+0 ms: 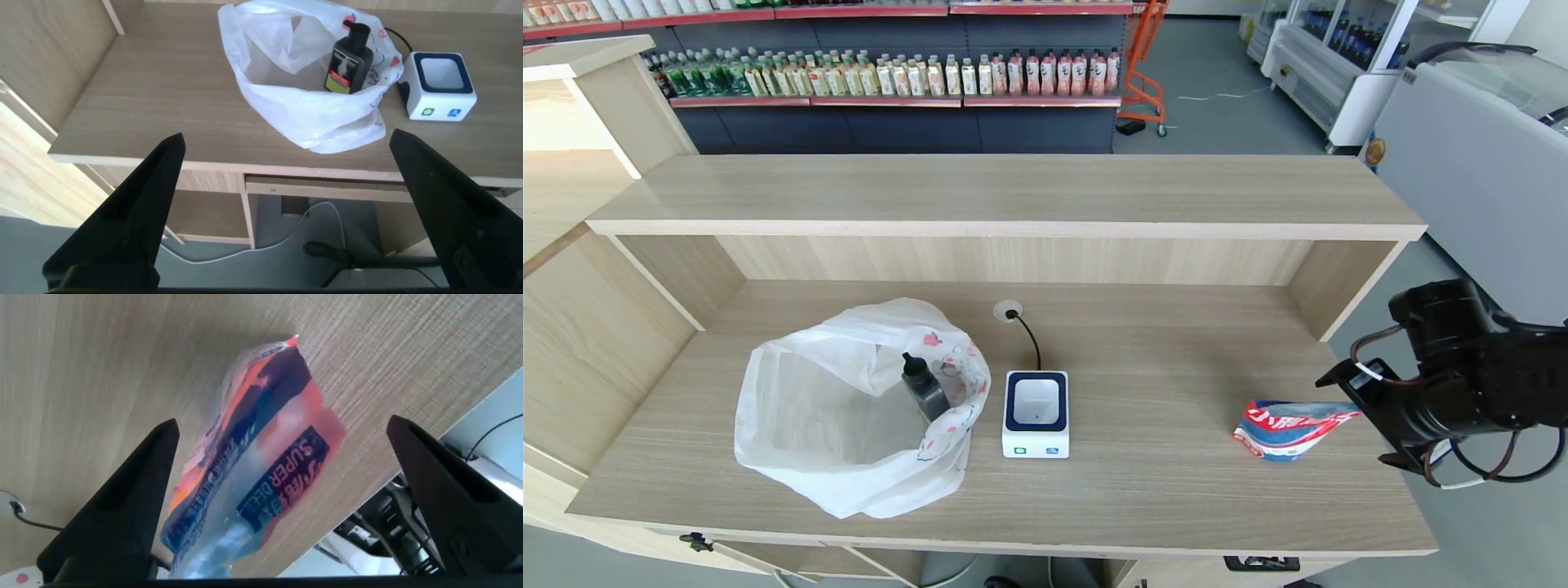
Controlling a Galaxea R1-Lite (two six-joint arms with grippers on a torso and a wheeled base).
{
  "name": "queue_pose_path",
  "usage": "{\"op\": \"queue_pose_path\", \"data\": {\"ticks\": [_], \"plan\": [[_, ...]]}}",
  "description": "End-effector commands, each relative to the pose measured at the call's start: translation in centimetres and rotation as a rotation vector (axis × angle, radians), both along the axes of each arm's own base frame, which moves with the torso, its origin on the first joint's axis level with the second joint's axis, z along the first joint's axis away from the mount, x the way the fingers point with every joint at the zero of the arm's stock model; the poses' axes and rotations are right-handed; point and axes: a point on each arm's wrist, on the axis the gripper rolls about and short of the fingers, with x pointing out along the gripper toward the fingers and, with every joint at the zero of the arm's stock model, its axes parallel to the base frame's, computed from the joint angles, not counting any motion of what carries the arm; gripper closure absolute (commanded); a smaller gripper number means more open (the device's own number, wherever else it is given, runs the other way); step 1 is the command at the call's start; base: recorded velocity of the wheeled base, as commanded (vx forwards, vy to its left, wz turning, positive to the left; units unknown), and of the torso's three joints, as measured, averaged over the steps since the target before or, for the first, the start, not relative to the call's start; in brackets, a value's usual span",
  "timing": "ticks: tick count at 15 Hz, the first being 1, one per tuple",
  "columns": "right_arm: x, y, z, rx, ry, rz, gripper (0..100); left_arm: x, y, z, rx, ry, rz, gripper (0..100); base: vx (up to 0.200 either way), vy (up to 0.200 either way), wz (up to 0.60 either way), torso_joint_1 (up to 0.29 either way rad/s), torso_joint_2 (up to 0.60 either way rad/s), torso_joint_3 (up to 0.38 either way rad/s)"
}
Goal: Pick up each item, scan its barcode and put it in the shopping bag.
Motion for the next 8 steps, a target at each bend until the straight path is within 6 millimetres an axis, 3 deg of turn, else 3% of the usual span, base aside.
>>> {"op": "queue_pose_path", "data": {"ticks": [1,2,3,8], "plan": [[1.5,0.6,-2.3,-0.008,0.022,0.017,0,0.0,0.0,0.0,0.000,0.000,0.000,0,0.000,0.000,0.00,0.000,0.00,0.000],[1.8,0.6,-2.5,-0.012,0.009,0.022,0,0.0,0.0,0.0,0.000,0.000,0.000,0,0.000,0.000,0.00,0.000,0.00,0.000],[2.3,0.7,-3.1,-0.043,0.006,0.058,100,0.0,0.0,0.0,0.000,0.000,0.000,0,0.000,0.000,0.00,0.000,0.00,0.000],[3.2,1.3,-5.1,-0.100,0.071,0.136,100,0.0,0.0,0.0,0.000,0.000,0.000,0,0.000,0.000,0.00,0.000,0.00,0.000]]}}
